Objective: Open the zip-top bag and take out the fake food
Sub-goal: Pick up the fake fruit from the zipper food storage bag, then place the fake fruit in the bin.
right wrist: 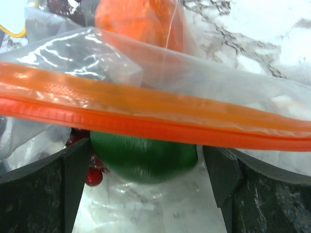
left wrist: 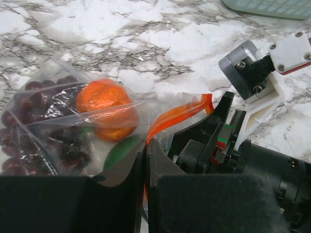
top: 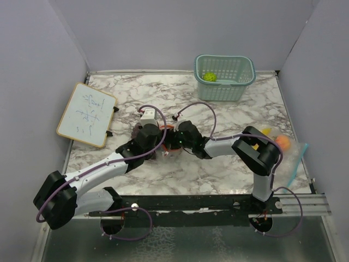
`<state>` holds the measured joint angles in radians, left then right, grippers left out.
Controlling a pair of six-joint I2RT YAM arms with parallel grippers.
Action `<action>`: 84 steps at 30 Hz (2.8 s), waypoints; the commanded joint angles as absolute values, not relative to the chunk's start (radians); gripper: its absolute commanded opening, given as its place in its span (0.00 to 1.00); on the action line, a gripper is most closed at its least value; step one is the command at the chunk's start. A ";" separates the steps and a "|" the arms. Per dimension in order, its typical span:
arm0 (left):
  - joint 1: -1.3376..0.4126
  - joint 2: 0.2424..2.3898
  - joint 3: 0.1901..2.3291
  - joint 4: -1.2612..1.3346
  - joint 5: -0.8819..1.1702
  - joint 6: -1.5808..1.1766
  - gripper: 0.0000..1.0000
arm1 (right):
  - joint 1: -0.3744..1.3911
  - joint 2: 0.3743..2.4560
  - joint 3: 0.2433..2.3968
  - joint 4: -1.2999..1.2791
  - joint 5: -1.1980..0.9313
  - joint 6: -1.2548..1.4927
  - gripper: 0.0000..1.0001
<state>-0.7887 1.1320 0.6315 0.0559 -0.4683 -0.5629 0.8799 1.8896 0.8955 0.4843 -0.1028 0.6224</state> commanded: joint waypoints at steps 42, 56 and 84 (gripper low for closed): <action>-0.810 1.155 0.624 0.108 -0.396 -0.589 0.08 | 0.578 1.243 0.945 0.076 0.076 0.300 0.58; -0.809 1.110 0.622 0.044 -0.414 -0.586 0.08 | 0.228 1.803 1.561 0.027 0.001 0.250 0.60; -0.808 1.173 0.617 0.111 -0.384 -0.603 0.08 | 0.500 1.381 0.932 0.315 -0.096 0.193 0.78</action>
